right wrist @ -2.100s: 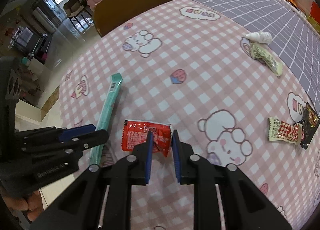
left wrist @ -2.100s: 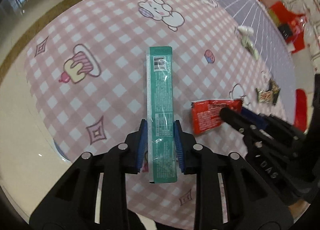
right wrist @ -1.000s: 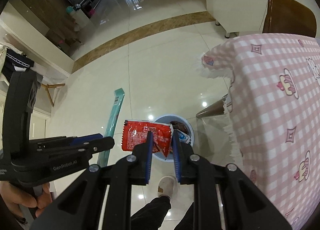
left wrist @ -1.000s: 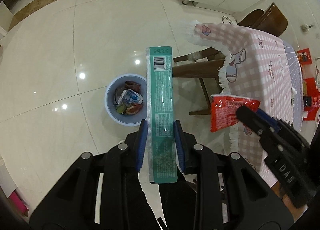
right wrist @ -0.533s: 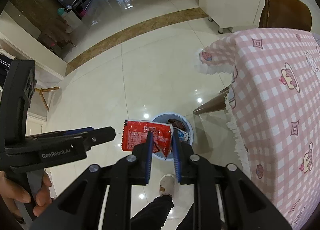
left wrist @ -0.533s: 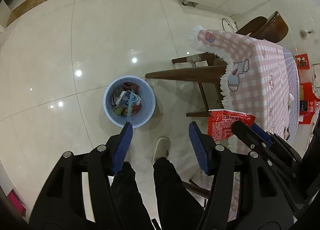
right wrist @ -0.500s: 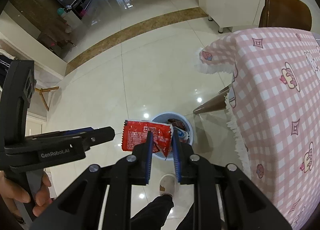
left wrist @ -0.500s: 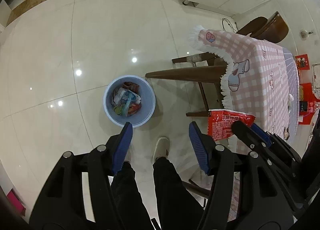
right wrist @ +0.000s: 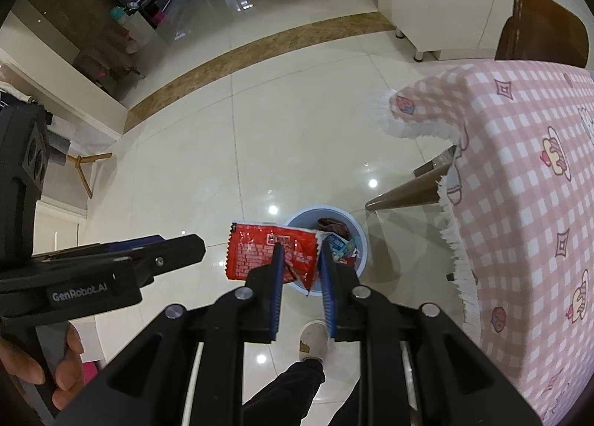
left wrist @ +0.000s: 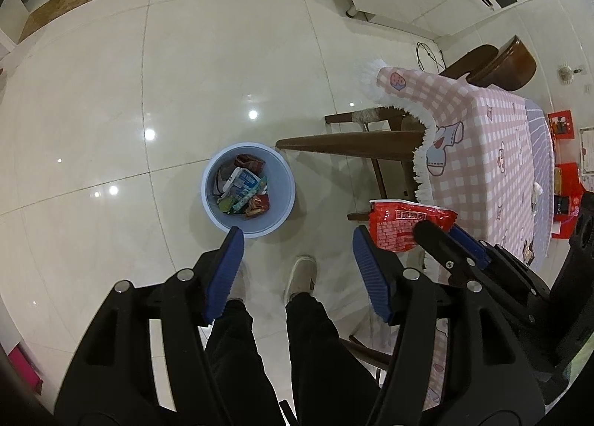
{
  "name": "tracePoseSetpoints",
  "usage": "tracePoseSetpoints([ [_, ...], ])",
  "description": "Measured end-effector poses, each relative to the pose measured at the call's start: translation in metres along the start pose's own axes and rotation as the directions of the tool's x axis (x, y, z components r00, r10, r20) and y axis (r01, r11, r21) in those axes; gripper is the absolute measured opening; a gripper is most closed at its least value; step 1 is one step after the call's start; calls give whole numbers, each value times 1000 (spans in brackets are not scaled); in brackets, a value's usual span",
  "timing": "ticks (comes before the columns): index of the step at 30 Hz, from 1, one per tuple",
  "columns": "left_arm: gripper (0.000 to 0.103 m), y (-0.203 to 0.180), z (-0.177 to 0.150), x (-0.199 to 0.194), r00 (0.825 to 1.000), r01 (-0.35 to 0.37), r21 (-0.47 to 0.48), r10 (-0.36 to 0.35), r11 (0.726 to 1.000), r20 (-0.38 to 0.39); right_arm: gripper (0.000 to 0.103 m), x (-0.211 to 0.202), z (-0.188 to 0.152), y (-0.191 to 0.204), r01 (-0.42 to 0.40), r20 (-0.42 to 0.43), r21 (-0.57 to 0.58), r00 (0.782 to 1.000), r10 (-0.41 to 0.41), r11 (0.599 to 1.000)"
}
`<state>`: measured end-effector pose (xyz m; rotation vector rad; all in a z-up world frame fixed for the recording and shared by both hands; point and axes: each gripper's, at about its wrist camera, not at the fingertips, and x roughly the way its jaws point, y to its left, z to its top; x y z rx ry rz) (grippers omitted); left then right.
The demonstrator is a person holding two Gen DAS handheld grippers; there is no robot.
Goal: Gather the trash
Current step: 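Carry both packets over the blue bucket and open both tools to drop them, then grasp the red-and-white snack stick with the left tool while the right tool grasps the black snack packet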
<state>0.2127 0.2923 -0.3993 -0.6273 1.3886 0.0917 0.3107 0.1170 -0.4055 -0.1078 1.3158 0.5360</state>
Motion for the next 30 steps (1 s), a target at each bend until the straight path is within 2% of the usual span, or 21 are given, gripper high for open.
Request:
tracePoseSetpoints([
  [12, 65, 16, -1, -17, 998, -52, -23, 52, 998, 34, 20, 1, 8, 23, -26, 11, -11, 1000, 26, 1000],
  [15, 66, 18, -2, -20, 997, -66, -28, 67, 997, 39, 29, 4, 10, 23, -34, 0, -2, 999, 34, 999],
  [19, 67, 17, -2, -21, 996, -80, -34, 81, 996, 39, 30, 3, 11, 22, -37, 2, 1, 999, 37, 999],
  [25, 67, 0, 0, -18, 995, -89, -17, 90, 996, 37, 30, -5, 11, 4, -39, 10, 26, 999, 39, 999],
  [30, 67, -39, 5, -22, 993, -92, 39, 89, 995, 74, 30, -27, 9, -29, -42, 42, 79, 998, 39, 996],
])
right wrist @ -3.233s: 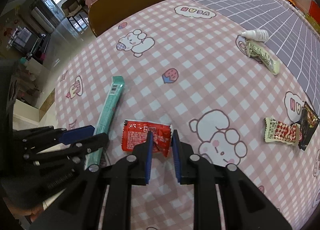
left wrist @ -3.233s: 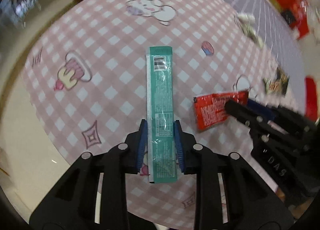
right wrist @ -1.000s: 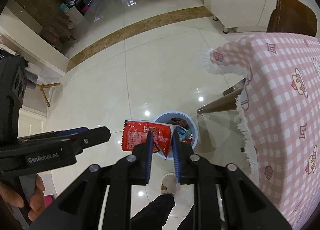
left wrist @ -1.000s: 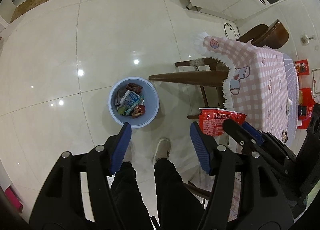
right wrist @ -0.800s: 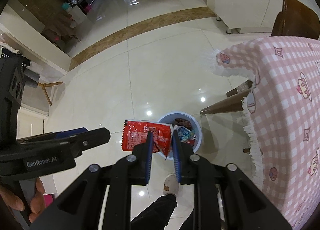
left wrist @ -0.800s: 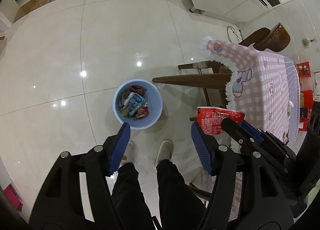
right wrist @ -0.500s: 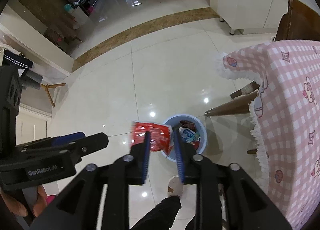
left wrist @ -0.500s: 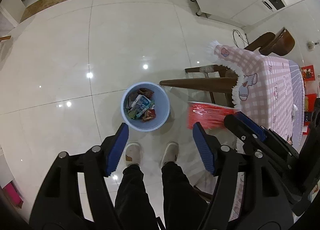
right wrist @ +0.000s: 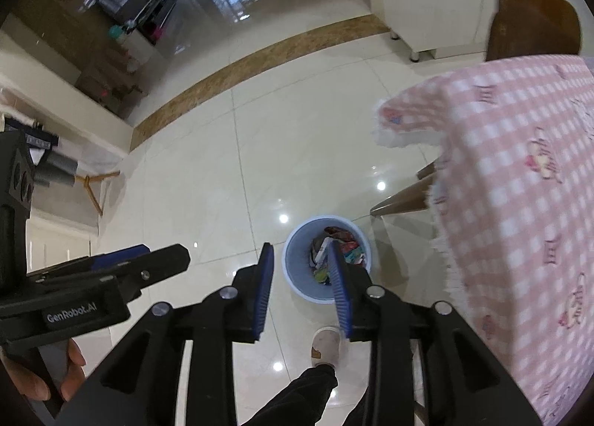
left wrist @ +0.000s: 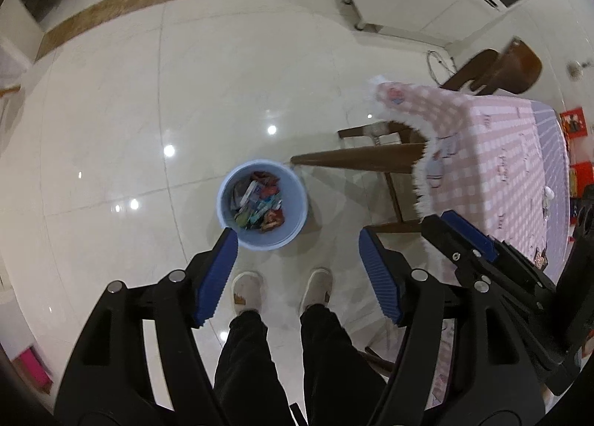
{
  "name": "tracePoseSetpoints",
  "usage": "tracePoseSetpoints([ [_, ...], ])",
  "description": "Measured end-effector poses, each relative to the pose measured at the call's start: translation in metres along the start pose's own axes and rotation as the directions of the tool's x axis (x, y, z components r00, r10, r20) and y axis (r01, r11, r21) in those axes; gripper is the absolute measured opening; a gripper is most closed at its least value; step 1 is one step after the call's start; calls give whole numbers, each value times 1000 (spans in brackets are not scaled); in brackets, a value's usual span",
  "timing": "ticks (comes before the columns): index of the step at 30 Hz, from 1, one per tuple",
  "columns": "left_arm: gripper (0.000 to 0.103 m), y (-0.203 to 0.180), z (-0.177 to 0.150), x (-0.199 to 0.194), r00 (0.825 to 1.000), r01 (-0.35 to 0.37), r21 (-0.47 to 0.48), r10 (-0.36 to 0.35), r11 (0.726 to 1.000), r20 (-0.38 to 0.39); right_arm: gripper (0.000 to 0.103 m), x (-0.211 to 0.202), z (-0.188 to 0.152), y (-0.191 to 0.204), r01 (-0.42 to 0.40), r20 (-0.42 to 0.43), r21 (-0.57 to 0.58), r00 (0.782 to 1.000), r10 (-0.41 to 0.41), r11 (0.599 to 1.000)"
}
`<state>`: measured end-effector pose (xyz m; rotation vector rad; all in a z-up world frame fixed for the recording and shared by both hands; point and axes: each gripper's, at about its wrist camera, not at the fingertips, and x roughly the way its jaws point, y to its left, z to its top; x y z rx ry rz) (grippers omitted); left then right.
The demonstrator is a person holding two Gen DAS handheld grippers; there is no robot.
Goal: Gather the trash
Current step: 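Grasp the red-and-white snack stick with the left tool while the right tool grasps the black snack packet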
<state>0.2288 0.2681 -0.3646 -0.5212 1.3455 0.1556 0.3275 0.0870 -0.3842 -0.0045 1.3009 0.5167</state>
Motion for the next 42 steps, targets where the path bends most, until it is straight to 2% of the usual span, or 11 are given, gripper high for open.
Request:
tracePoseSetpoints([
  [8, 67, -125, 13, -7, 993, 102, 198, -112, 975, 39, 30, -78, -3, -103, 0, 149, 182, 988, -28, 983],
  [11, 68, -192, 11, 1, 988, 139, 294, -152, 946, 24, 30, -104, -12, -153, 21, 190, 263, 979, -73, 965],
  [15, 69, -285, -3, 21, 981, 183, 434, -192, 882, -24, 30, -148, -36, -241, 75, 227, 406, 957, -180, 911],
  [22, 69, -440, -62, 70, 959, 285, 648, -217, 706, -185, 32, -210, -107, -374, 165, 205, 627, 908, -366, 761],
  [25, 69, -495, -97, 88, 955, 296, 753, -199, 588, -220, 34, -227, -135, -415, 179, 183, 692, 894, -410, 699],
  [28, 69, -541, -135, 103, 964, 261, 864, -166, 430, -208, 35, -238, -163, -449, 178, 164, 748, 884, -438, 640],
  [30, 69, -558, -152, 109, 964, 256, 903, -164, 346, -210, 35, -242, -177, -467, 164, 159, 780, 882, -445, 604],
  [32, 69, -570, -165, 116, 965, 242, 928, -169, 284, -200, 35, -243, -188, -478, 147, 160, 803, 880, -447, 577],
  [37, 68, -594, -186, 142, 983, 142, 974, -138, 175, -118, 35, -243, -198, -493, 110, 171, 830, 883, -437, 547],
  [40, 68, -599, -186, 148, 985, 129, 979, -137, 155, -108, 35, -241, -200, -498, 95, 177, 836, 886, -429, 540],
  [42, 57, -602, -188, 153, 987, 115, 985, -126, 132, -98, 35, -240, -201, -501, 82, 184, 838, 888, -421, 539],
])
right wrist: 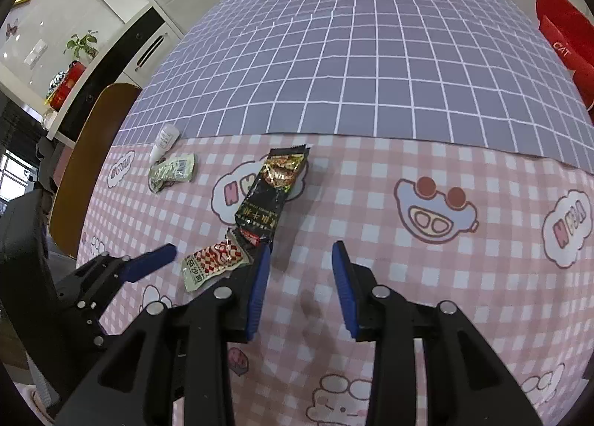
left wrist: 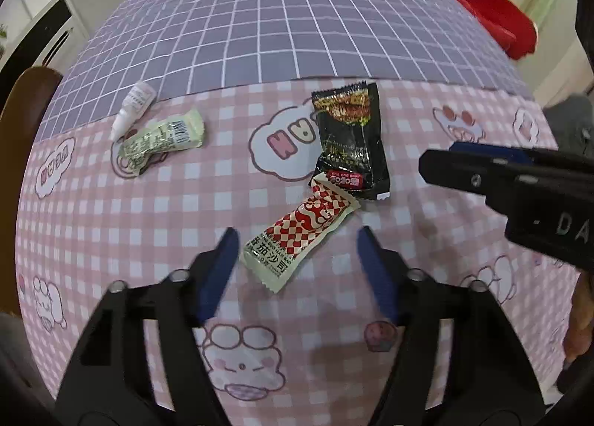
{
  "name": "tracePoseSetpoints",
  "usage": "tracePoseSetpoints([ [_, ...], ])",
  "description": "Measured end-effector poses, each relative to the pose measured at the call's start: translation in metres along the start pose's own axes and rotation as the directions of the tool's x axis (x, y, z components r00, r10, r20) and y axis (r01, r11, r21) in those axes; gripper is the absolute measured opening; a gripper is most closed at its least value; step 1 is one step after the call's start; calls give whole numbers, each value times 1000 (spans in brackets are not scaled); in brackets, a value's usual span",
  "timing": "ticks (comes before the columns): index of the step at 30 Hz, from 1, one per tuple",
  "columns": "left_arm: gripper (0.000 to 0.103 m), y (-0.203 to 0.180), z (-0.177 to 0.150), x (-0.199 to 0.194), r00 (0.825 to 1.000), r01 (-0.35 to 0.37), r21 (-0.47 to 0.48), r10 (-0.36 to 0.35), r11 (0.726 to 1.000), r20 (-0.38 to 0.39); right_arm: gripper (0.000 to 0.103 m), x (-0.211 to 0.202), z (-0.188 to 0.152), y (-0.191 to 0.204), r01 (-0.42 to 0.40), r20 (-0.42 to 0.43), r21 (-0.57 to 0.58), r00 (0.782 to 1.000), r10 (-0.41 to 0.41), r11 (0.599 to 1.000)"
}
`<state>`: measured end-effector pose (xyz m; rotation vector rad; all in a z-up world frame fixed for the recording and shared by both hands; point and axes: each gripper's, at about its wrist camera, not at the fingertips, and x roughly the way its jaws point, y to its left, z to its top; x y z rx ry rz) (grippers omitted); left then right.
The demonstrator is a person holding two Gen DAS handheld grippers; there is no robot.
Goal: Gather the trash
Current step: 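Grasp the red-and-white snack stick with the left tool while the right tool grasps the black snack packet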
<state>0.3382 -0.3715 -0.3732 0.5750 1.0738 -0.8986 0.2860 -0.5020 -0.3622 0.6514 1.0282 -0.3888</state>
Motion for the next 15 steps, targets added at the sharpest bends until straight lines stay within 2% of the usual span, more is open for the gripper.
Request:
tracePoseSetpoints([
  [1, 54, -1, 1, 3, 1000, -10, 10, 10, 1000, 0, 35, -1, 0, -3, -2, -1, 3, 1000, 2, 1000],
  [2, 44, -1, 2, 6, 1000, -11, 12, 11, 1000, -5, 35, 2, 1, -3, -5, -3, 5, 1000, 5, 1000],
  [4, 42, 3, 3, 10, 1000, -2, -5, 2, 1000, -9, 35, 6, 4, -4, -15, -5, 11, 1000, 15, 1000],
  [7, 33, 8, 6, 13, 1000, 25, -31, -25, 999, -2, 35, 15, 8, -2, -28, -10, 16, 1000, 28, 999],
  [9, 22, 12, 6, 14, 999, 43, -67, -43, 997, 1, 35, 22, 10, 0, -40, -16, 17, 999, 41, 999],
  [11, 9, 31, 4, 11, 993, 117, -166, -118, 979, 5, 35, 29, 13, 2, -53, -27, 22, 998, 54, 998],
  [13, 6, 50, 0, 6, 985, 170, -252, -168, 953, 29, 35, 35, 15, 4, -68, -34, 32, 997, 69, 997],
  [15, 5, 62, -4, 3, 980, 197, -299, -193, 934, 43, 35, 43, 17, 7, -75, -39, 36, 996, 76, 997],
])
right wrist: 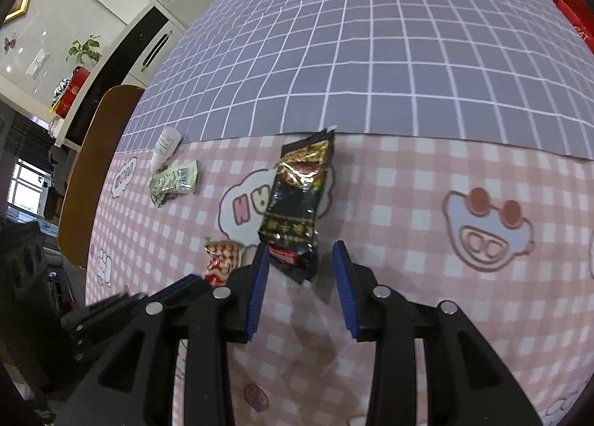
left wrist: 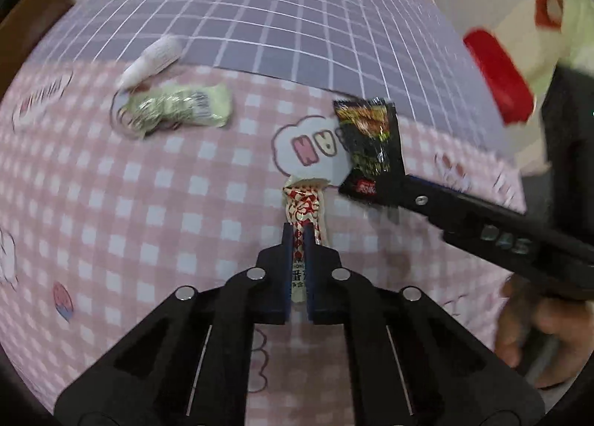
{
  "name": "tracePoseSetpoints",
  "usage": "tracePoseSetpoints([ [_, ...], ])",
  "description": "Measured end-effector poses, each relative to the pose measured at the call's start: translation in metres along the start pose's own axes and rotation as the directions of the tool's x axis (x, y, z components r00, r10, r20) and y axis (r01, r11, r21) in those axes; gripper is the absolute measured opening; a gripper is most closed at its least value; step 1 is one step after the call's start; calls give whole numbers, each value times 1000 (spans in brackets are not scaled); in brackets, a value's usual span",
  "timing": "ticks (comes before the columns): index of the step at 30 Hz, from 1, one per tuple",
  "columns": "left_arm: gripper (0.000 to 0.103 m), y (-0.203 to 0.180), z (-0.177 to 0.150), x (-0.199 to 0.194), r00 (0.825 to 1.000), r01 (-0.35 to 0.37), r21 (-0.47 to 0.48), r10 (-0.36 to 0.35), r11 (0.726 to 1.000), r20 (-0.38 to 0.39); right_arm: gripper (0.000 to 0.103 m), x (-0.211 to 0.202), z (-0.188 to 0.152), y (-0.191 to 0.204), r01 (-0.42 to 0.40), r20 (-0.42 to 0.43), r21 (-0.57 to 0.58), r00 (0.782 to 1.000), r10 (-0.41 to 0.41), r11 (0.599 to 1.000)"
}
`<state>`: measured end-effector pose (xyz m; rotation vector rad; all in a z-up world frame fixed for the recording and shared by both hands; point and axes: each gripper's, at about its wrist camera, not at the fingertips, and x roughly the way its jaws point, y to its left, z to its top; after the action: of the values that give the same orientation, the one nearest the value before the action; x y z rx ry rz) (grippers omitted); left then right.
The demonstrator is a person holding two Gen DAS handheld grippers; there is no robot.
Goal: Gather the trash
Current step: 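Grasp the red-and-white snack stick with the left tool while the right tool grasps the black snack packet, then carry both snacks over the blue bucket and open both tools to drop them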
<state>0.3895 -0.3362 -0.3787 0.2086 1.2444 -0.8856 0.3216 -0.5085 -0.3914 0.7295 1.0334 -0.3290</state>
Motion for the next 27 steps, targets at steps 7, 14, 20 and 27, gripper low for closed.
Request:
tracePoseSetpoints([
  [7, 5, 22, -3, -25, 999, 24, -82, -20, 996, 45, 10, 10, 11, 14, 11, 17, -55, 1000, -10, 998],
  [14, 5, 32, -21, -57, 995, 16, -164, 1, 986, 103, 1, 1, 4, 47, -16, 30, -185, 999, 22, 983],
  [20, 5, 56, -55, -91, 989, 9, -269, 31, 963, 143, 1, 1, -18, 95, -90, -25, -277, 996, 87, 957],
  [27, 4, 99, -106, -131, 977, 11, -399, 75, 917, 199, 1, 2, -64, 165, -180, -118, -386, 982, 145, 905],
])
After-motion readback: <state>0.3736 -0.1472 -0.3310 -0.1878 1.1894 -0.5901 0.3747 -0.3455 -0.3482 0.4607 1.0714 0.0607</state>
